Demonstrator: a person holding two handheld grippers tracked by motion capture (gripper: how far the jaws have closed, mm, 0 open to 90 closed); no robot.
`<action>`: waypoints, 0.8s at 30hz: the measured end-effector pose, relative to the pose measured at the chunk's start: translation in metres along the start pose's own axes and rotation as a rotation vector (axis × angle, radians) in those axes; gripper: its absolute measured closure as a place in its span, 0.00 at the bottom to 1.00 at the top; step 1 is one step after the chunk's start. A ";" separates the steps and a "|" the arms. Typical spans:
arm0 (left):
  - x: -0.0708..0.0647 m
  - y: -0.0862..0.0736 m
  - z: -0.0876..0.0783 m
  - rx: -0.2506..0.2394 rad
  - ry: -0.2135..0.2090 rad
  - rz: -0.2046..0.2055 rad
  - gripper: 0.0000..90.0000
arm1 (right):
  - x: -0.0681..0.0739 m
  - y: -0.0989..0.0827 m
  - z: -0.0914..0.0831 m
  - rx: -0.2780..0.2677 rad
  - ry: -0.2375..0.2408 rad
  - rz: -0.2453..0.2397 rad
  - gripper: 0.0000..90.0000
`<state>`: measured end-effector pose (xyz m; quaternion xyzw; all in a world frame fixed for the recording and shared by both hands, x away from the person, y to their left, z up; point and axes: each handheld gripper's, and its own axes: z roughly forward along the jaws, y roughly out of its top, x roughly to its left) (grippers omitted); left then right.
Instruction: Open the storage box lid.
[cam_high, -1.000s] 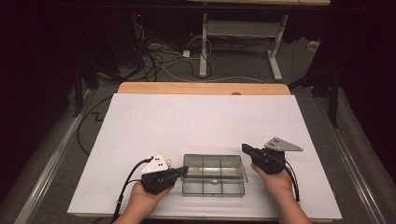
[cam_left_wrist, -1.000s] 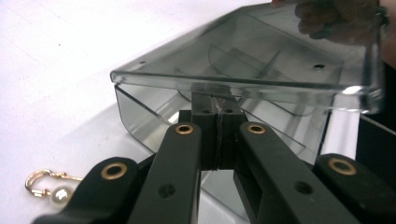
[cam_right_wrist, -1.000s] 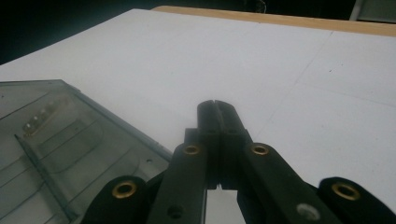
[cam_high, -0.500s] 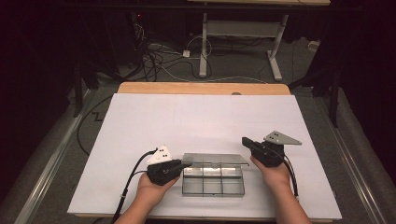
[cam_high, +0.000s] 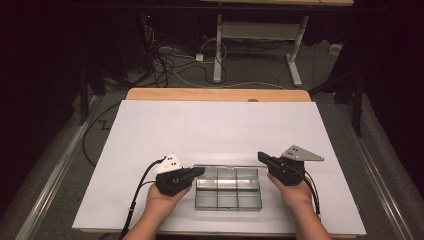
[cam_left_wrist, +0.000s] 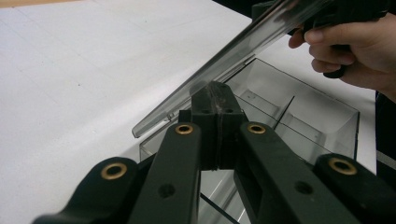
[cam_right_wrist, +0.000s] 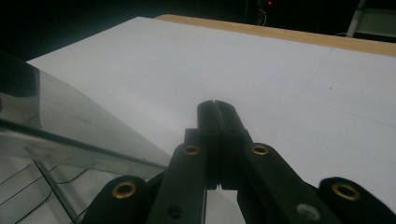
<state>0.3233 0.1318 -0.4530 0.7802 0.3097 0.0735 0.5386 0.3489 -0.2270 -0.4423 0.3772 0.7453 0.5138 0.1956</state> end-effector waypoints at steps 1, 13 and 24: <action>0.001 0.000 0.000 -0.001 -0.001 -0.004 0.96 | 0.000 0.000 -0.001 -0.005 -0.003 0.000 1.00; 0.006 0.002 0.008 0.016 0.009 -0.005 0.96 | 0.004 0.006 0.004 -0.038 0.005 -0.015 1.00; 0.011 0.008 0.009 0.017 0.020 -0.006 0.96 | 0.002 0.011 0.003 -0.062 0.007 -0.024 1.00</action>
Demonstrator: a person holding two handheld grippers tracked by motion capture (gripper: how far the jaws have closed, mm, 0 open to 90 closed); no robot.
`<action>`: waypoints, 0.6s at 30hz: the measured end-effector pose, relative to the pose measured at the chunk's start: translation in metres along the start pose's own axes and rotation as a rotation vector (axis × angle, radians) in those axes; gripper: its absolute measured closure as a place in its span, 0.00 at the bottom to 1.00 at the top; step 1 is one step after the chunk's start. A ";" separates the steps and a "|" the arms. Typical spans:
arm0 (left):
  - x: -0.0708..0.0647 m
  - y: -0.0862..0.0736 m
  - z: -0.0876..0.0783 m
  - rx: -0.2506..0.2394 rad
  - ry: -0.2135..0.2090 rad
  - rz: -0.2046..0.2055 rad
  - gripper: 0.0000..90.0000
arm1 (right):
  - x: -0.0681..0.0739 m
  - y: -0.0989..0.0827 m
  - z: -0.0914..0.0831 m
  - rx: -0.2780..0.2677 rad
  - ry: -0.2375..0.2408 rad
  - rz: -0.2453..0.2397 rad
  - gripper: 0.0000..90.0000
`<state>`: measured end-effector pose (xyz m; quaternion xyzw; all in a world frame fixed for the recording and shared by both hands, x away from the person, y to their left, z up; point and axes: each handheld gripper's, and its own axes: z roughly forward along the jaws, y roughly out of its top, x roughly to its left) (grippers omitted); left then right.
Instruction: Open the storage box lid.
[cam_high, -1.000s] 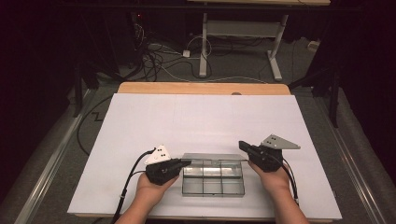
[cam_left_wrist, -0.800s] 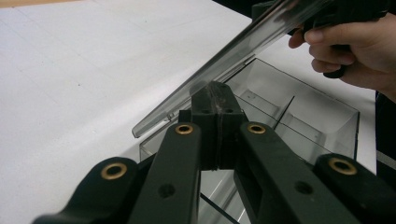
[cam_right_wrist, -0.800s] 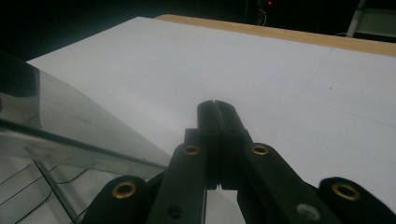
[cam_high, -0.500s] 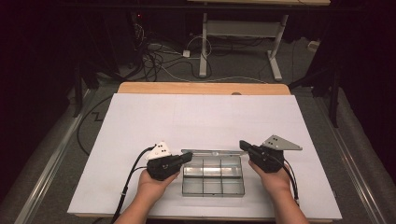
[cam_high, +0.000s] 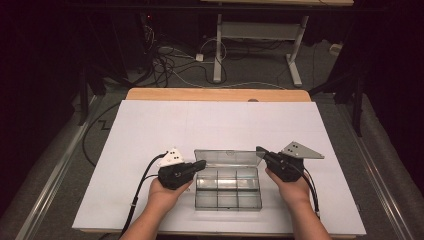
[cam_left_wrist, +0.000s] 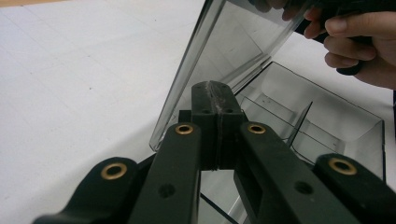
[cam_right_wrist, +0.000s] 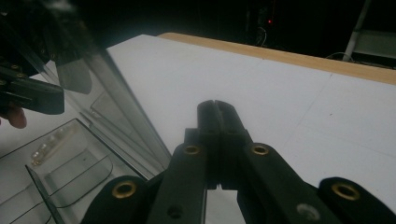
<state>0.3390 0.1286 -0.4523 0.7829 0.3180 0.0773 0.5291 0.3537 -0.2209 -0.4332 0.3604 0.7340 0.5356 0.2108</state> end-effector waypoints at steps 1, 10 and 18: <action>0.000 0.001 0.000 -0.002 0.003 0.000 0.96 | 0.000 0.000 0.001 0.000 0.000 -0.002 1.00; 0.004 0.005 0.001 -0.011 0.005 -0.012 0.96 | -0.003 0.005 0.006 0.002 -0.002 -0.021 1.00; 0.003 0.006 -0.005 -0.012 0.006 0.002 0.96 | -0.006 0.007 0.015 0.007 -0.011 -0.005 1.00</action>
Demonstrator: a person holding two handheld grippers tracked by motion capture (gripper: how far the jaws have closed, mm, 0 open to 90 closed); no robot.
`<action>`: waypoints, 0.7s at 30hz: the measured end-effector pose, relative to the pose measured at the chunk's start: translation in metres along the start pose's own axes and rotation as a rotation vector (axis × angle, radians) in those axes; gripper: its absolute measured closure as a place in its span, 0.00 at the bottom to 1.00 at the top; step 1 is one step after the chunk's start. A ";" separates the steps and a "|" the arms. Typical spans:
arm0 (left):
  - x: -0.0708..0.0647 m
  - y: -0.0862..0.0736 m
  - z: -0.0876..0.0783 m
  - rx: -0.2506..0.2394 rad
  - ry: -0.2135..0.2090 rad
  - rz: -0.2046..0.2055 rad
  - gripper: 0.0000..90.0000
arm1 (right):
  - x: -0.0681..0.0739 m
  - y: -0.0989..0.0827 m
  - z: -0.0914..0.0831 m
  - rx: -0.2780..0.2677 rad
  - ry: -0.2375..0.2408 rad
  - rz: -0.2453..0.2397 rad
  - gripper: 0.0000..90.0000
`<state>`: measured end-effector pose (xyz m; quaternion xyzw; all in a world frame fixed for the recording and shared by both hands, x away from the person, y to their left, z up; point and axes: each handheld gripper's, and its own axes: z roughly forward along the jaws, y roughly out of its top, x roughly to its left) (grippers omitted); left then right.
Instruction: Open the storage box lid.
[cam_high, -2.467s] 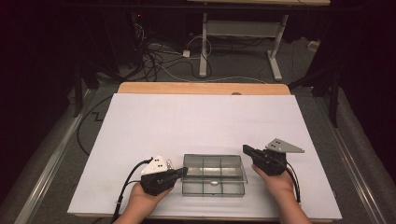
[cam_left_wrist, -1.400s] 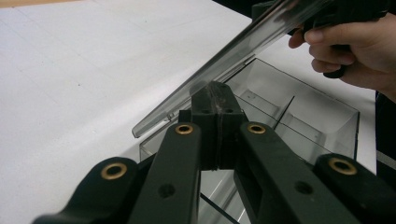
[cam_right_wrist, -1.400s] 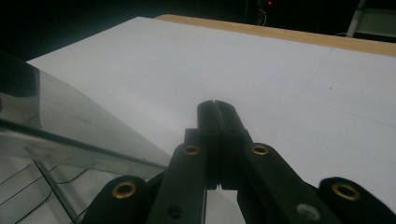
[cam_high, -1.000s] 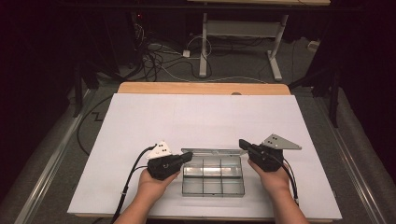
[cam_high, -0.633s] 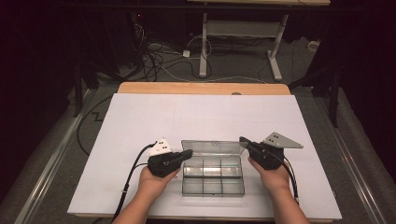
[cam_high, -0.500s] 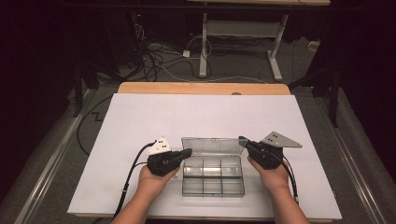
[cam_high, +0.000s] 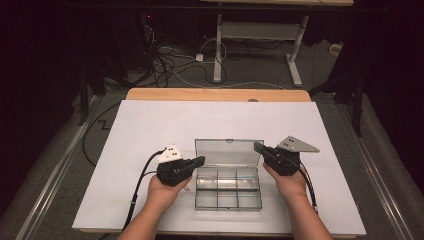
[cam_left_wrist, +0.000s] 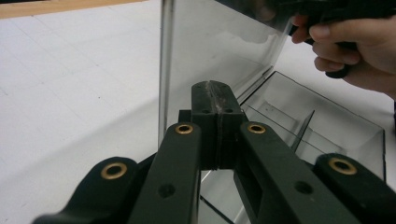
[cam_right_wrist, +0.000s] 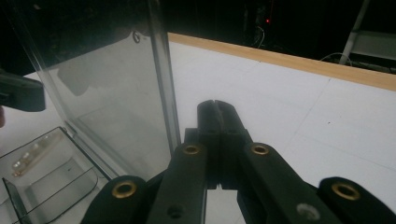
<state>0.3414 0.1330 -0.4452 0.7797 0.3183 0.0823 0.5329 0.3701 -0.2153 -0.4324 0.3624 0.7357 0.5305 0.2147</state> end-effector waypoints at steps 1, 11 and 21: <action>0.000 0.000 -0.003 0.000 0.002 0.004 0.96 | -0.001 0.000 0.001 0.001 0.001 0.003 1.00; 0.019 -0.003 -0.029 -0.057 0.074 -0.033 0.97 | -0.004 0.000 0.006 0.003 -0.005 0.021 1.00; 0.037 0.008 -0.001 -0.036 0.113 -0.101 0.97 | -0.005 0.001 0.008 0.010 -0.011 0.022 1.00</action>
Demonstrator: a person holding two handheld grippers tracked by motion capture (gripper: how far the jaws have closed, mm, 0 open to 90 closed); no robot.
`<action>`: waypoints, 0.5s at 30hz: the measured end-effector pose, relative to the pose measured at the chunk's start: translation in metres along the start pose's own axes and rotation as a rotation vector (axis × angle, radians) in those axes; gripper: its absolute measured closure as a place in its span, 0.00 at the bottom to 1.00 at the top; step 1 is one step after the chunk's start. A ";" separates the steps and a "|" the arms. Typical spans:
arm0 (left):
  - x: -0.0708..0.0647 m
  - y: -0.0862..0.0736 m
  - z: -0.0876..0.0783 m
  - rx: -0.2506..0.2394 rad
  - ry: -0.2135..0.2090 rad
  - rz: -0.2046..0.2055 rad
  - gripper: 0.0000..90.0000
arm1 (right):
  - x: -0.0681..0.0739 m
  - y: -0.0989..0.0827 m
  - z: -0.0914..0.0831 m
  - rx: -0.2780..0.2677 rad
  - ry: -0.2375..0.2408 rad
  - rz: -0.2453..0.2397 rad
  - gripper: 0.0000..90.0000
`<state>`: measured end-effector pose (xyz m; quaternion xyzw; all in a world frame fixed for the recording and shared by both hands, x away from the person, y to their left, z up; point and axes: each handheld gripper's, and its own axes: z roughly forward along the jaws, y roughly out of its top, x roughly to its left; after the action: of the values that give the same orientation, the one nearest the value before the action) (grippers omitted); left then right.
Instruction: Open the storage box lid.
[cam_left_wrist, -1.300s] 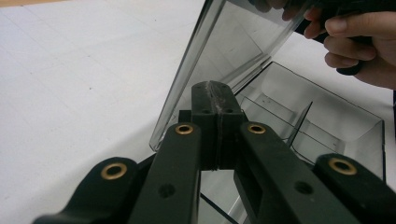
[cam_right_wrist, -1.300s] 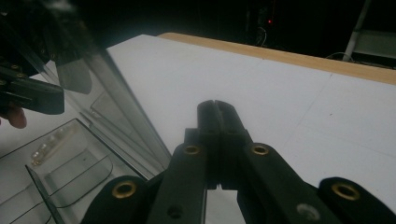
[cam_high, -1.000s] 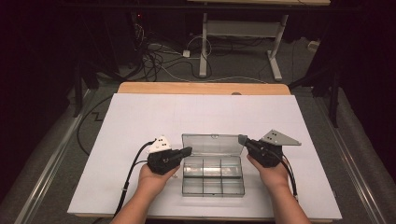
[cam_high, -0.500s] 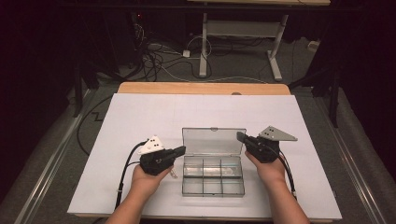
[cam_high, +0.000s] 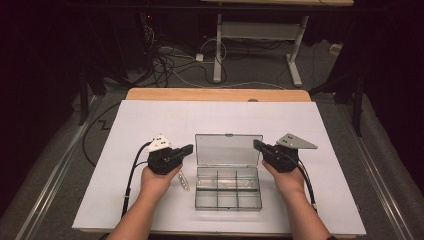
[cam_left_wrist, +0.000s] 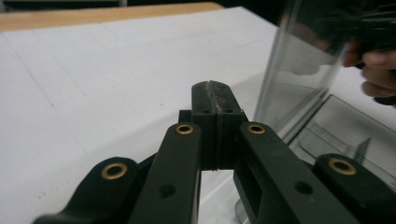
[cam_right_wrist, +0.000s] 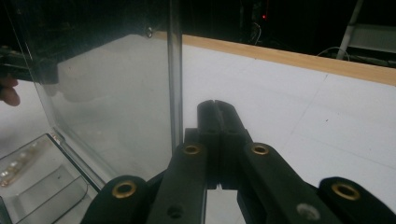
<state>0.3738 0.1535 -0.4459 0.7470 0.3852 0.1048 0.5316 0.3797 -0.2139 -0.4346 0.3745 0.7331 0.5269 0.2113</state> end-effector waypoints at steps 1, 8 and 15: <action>0.001 0.002 0.003 0.009 0.005 -0.011 0.97 | 0.000 0.000 0.000 0.007 -0.001 -0.002 1.00; -0.001 0.013 0.014 0.008 -0.010 -0.007 0.97 | -0.002 0.005 0.003 0.027 -0.008 -0.004 1.00; -0.001 0.013 0.017 0.006 -0.020 -0.009 0.96 | -0.004 0.007 0.002 0.029 -0.016 0.005 1.00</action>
<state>0.3888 0.1386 -0.4410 0.7479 0.3835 0.0939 0.5336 0.3862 -0.2150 -0.4295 0.3835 0.7380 0.5138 0.2105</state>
